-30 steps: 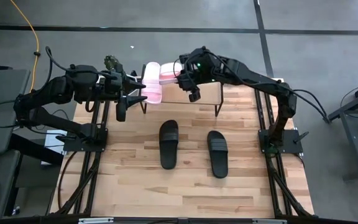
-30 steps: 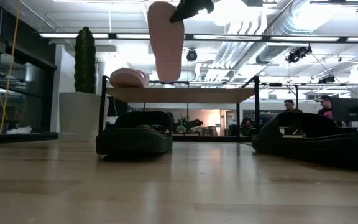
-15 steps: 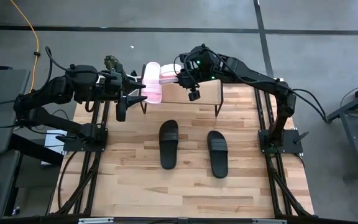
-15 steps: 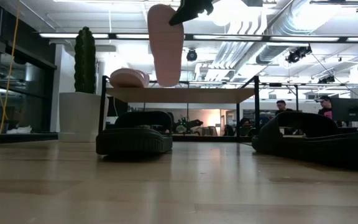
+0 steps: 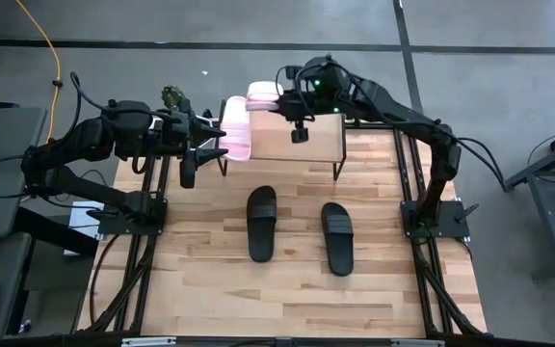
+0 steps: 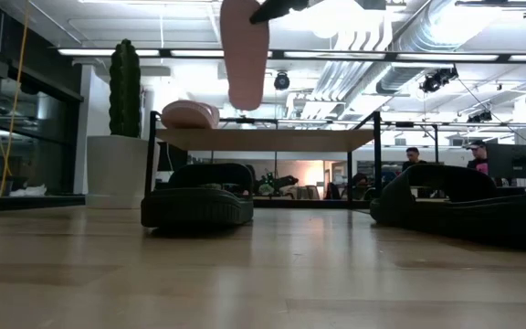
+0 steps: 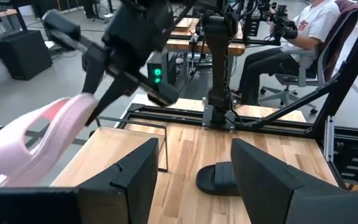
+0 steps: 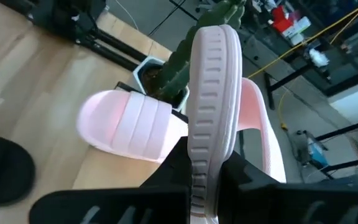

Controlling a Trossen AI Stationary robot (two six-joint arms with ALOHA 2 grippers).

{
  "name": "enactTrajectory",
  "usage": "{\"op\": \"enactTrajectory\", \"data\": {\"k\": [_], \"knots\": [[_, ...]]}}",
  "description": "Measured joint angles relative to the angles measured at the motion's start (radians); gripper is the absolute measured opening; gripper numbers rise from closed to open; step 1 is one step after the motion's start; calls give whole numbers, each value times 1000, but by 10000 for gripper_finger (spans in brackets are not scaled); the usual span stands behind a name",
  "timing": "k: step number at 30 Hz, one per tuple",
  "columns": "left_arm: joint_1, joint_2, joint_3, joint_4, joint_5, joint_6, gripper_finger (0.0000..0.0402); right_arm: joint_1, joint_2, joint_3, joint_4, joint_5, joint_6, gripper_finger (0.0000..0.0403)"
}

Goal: Pick and place slides into the shelf
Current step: Put the pink slipper on the shelf

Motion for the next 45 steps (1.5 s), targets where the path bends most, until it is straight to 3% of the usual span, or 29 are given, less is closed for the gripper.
{"op": "enactTrajectory", "data": {"k": [9,25,33,41,45], "knots": [[0,0,0,18,0,2,189,-39,-3,41,-86,-131,12,6],[0,0,0,-22,0,8,189,-14,3,-226,206,-16,-168,6],[0,0,0,-25,0,8,189,66,1,-332,309,152,-245,6],[0,0,0,-40,0,8,189,109,-5,-339,285,268,-242,6],[0,0,0,-53,0,-4,189,116,-8,-339,257,265,-226,6]]}}
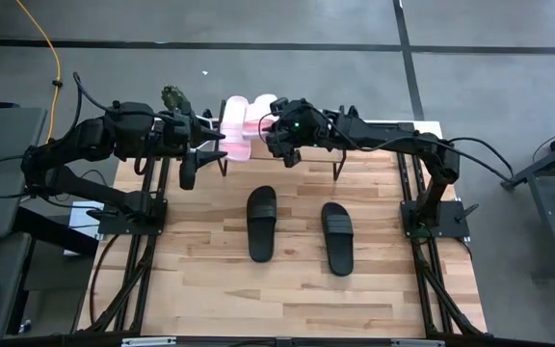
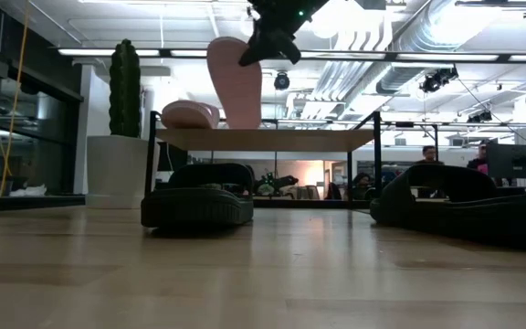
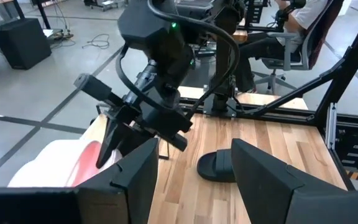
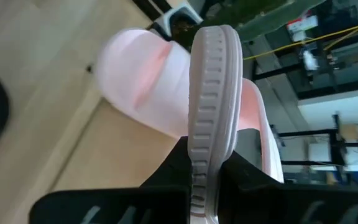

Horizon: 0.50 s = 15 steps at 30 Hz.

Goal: Pick and place slides into the shelf
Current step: Put the pink slipper on the shelf

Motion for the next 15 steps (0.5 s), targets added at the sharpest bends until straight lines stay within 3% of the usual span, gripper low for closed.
{"op": "enactTrajectory", "data": {"k": [9,15], "knots": [[0,0,0,-2,0,-3,189,1,-50,-9,-4,-38,19,6],[0,0,0,-2,4,-3,189,3,-185,-217,194,-71,9,6]]}}
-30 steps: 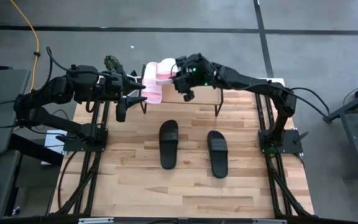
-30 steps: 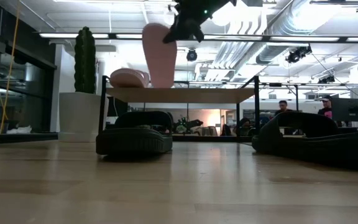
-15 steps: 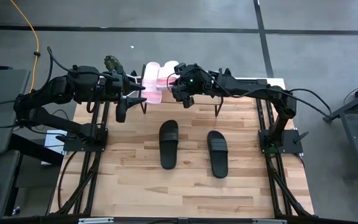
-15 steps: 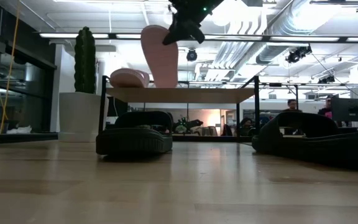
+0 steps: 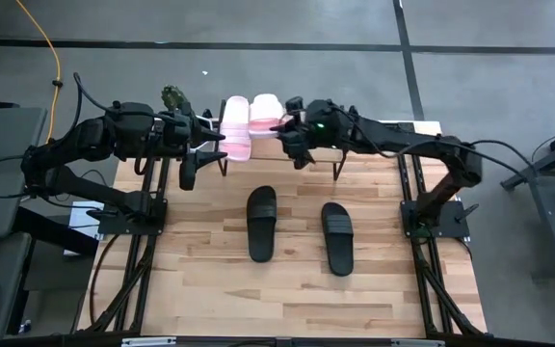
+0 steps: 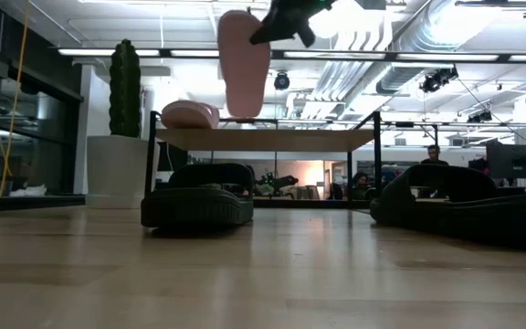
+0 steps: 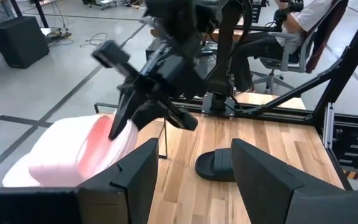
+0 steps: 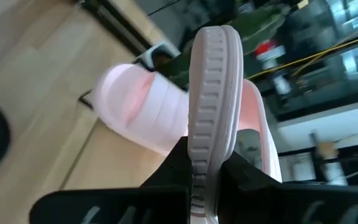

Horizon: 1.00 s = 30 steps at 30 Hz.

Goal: Pick and place slides into the shelf
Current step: Put the pink slipper on the shelf

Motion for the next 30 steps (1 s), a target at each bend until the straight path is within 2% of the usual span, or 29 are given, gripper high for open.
{"op": "enactTrajectory", "data": {"k": [5,8,30], "knots": [[0,0,0,5,0,0,189,4,-151,-273,301,-7,-54,6],[0,0,0,16,0,0,189,12,-191,-342,342,-7,-52,6],[0,0,0,37,4,0,189,25,-80,-359,342,87,-96,6]]}}
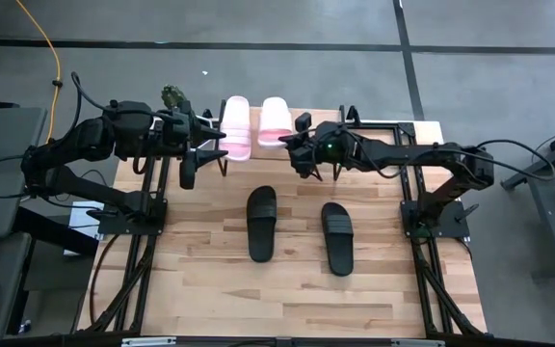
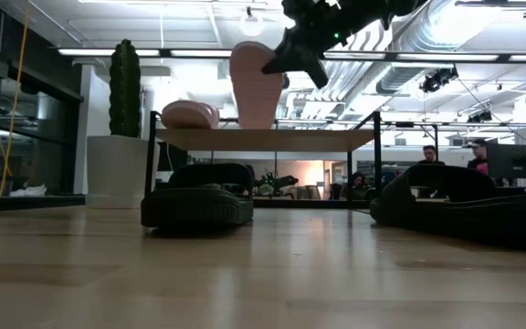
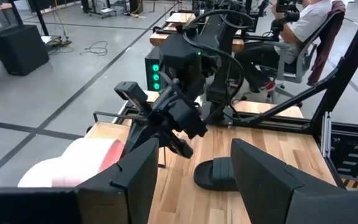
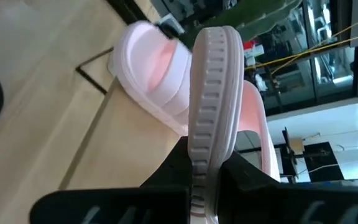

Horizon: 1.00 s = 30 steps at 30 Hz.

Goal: Pick and place slides into the shelf
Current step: Put the pink slipper on the shelf

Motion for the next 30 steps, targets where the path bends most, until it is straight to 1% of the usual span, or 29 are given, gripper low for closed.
{"op": "enactTrajectory", "data": {"k": [2,5,23,30], "knots": [[0,0,0,0,0,0,189,-1,0,0,9,-29,9,6],[0,0,0,0,0,0,189,5,0,0,8,-40,18,6],[0,0,0,1,18,0,189,11,99,0,88,-57,31,5],[0,0,0,1,18,0,189,11,114,1,91,-51,31,5]]}}
